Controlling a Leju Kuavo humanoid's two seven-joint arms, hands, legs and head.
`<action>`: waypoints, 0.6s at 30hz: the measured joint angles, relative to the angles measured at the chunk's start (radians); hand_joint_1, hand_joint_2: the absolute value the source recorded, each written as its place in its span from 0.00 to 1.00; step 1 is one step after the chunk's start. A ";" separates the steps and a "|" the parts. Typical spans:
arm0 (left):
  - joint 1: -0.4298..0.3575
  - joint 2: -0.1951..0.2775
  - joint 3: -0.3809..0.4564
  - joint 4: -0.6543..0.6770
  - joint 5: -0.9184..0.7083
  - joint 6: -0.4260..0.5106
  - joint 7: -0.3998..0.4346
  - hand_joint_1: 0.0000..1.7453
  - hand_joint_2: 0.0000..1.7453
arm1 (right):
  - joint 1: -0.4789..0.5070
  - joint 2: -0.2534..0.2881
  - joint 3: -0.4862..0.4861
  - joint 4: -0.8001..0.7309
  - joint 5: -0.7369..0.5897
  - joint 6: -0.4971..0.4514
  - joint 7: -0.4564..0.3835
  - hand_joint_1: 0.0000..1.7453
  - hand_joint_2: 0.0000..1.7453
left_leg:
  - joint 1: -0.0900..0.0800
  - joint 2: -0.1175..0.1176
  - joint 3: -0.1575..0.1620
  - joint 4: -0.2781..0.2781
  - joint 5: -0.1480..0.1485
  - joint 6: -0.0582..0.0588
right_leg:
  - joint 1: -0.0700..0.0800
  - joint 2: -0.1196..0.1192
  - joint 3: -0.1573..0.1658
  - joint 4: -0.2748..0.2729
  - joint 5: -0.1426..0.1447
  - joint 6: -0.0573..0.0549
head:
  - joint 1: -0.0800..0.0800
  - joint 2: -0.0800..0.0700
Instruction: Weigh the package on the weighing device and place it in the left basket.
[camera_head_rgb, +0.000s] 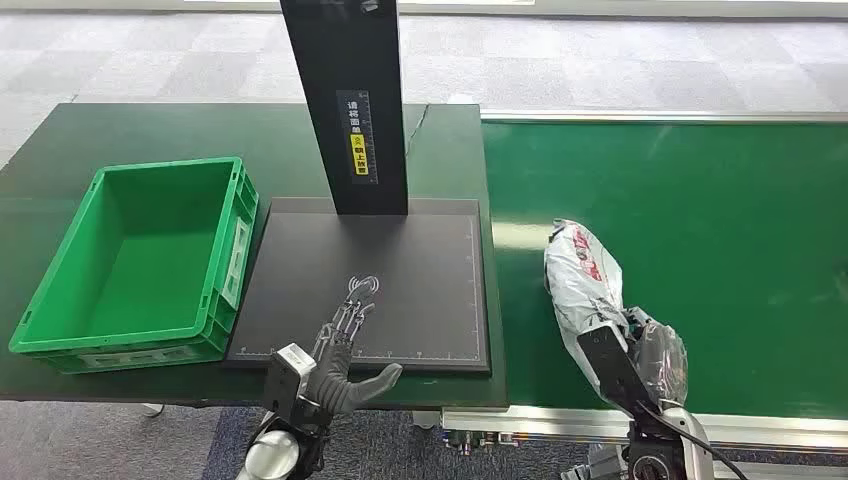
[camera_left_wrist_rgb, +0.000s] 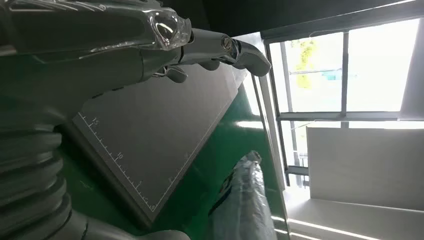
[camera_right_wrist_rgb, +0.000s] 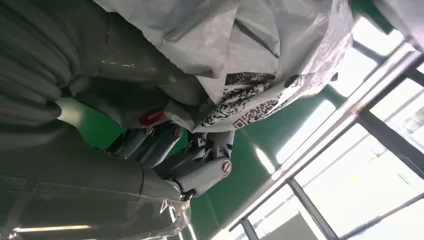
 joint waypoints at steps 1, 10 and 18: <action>-0.001 0.000 0.000 0.000 0.000 0.000 -0.002 0.00 1.00 | -0.001 0.002 -0.001 -0.005 -0.016 -0.018 -0.017 1.00 1.00 | 0.000 0.000 0.000 0.000 0.000 0.000 | 0.000 0.000 0.000 0.000 0.000 0.000 | 0.000 0.000; -0.029 -0.003 0.011 0.002 0.000 0.138 -0.060 0.00 1.00 | 0.013 0.021 0.008 -0.115 -0.155 -0.136 -0.305 1.00 1.00 | 0.000 0.000 0.000 0.000 0.000 0.000 | 0.000 0.000 0.000 0.000 0.000 0.000 | 0.000 0.000; -0.040 -0.007 0.032 -0.049 -0.002 0.297 -0.106 0.00 1.00 | 0.029 0.020 0.146 -0.161 -0.024 -0.070 -0.358 1.00 1.00 | 0.000 0.000 0.000 0.000 0.000 0.000 | 0.000 0.000 0.000 0.000 0.000 0.000 | 0.000 0.000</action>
